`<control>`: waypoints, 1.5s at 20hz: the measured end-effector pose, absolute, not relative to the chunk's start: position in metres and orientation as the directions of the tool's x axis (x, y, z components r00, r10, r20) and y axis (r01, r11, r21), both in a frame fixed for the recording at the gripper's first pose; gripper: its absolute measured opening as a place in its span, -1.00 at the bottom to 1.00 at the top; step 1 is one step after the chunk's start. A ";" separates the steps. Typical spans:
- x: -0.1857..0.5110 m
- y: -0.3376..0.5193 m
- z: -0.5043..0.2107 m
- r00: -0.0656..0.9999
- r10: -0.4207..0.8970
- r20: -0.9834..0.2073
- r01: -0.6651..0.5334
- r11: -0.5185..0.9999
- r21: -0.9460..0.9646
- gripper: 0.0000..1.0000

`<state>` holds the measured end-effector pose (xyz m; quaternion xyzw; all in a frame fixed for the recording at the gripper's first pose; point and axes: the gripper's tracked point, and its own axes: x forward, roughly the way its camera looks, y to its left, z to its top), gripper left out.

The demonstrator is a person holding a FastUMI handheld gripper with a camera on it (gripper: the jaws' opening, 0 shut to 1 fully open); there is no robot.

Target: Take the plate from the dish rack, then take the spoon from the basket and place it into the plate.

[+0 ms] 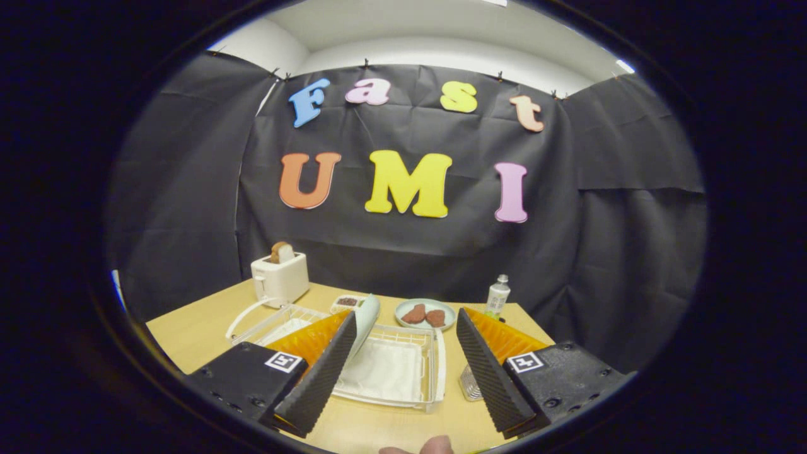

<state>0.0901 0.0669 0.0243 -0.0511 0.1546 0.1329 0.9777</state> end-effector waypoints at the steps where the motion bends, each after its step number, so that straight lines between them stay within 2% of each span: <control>1: 0.097 0.073 0.023 0.905 0.254 -0.341 -0.288 0.956 -0.053 1.00; 8: 0.147 0.131 -0.007 0.784 0.302 -0.542 -0.328 0.943 0.050 1.00; 12: 0.180 0.146 -0.025 0.689 0.286 -0.666 -0.294 0.950 0.103 1.00; 17: 0.204 0.149 -0.049 0.596 0.269 -0.756 -0.251 0.957 0.143 0.98; 20: 0.215 0.158 -0.058 0.546 0.273 -0.792 -0.243 0.956 0.163 0.74; 21: 0.218 0.161 -0.060 0.533 0.276 -0.800 -0.240 0.956 0.170 0.72; 28: 0.221 0.162 -0.070 0.496 0.223 -0.839 -0.176 0.972 0.155 -0.15; 30: 0.220 0.161 -0.067 0.499 0.202 -0.843 -0.166 0.977 0.136 -0.23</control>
